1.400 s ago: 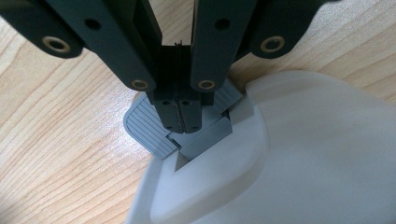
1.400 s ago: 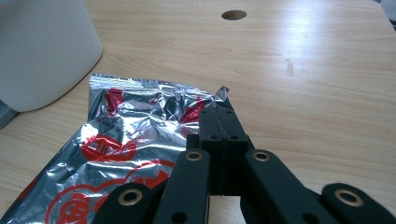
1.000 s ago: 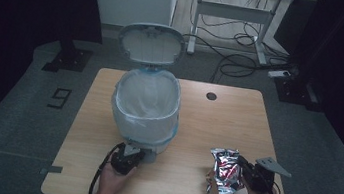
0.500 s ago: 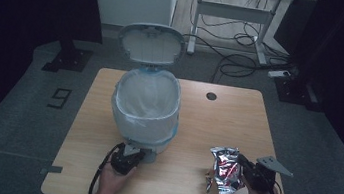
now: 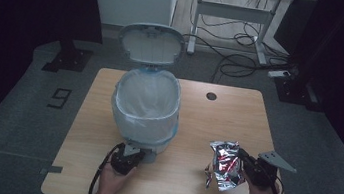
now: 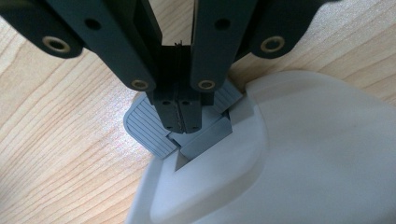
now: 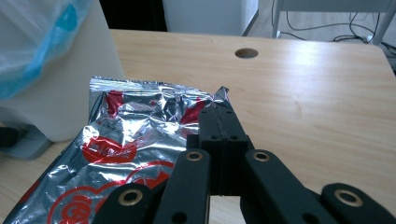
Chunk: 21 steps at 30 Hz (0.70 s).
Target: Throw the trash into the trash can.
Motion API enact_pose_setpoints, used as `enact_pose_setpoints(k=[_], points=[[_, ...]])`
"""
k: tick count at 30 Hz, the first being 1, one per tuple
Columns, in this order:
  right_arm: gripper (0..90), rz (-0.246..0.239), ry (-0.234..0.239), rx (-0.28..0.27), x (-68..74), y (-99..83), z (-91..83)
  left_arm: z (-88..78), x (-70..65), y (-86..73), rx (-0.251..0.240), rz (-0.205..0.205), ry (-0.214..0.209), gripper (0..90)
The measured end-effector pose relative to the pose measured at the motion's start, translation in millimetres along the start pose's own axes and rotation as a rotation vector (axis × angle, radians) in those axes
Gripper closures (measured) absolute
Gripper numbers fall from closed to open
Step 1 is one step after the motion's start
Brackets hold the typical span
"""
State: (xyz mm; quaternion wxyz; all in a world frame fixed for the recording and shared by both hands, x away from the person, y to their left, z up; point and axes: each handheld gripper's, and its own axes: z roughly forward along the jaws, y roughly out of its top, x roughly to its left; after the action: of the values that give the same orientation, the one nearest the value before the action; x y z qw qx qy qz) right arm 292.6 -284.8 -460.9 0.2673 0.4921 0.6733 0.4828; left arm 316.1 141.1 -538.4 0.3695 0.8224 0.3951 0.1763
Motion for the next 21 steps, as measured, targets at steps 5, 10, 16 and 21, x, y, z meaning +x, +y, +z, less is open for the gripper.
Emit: enact_pose_setpoints(k=[5, 10, 16, 21], points=[[90.0, -0.006, 0.004, -0.019, 2.7, 12.0, -2.2, 0.0, 0.2, 0.0, 0.0, -0.001, -0.001, 90.0], [90.0, -0.013, 0.013, -0.036, 5.5, 24.1, -4.1, 0.0, 0.2, -0.1, -0.001, -0.002, -0.002, 90.0], [90.0, -0.018, 0.021, -0.046, 9.1, 35.2, -4.0, 0.1, 0.2, -0.2, -0.001, -0.006, -0.005, 90.0], [90.0, -0.026, 0.033, -0.057, 11.7, 43.2, -3.8, 0.0, 0.4, -0.3, -0.002, -0.004, -0.003, 90.0]])
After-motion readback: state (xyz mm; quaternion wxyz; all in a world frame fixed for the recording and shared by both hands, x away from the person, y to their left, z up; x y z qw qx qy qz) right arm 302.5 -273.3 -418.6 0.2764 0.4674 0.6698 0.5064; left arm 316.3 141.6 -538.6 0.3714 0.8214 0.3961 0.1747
